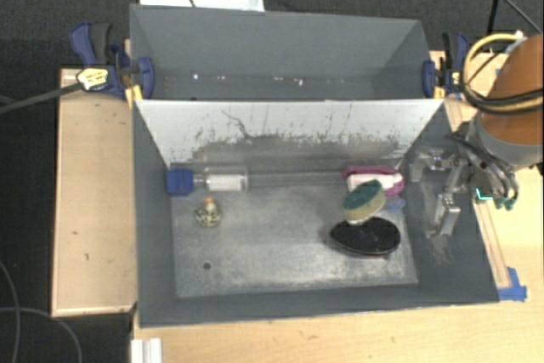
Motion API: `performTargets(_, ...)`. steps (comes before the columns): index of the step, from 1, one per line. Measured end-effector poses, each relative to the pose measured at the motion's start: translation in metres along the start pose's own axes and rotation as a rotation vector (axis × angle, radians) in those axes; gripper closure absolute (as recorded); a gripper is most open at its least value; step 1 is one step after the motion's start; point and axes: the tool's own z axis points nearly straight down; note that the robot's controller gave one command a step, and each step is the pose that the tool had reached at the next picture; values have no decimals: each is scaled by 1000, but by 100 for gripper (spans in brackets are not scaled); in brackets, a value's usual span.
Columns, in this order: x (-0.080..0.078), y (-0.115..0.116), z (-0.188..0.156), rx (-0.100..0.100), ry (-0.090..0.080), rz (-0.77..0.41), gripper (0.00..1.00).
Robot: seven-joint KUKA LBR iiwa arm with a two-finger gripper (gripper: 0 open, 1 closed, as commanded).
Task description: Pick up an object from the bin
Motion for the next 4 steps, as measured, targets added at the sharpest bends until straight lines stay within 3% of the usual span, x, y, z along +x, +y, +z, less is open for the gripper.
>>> performTargets(1,-29,19,140,7,-9,-109,0)
performTargets(2,-34,20,133,9,-30,-114,100)
performTargets(3,-30,22,139,5,-18,-119,0)
performTargets(4,-30,22,139,4,-17,-117,100)
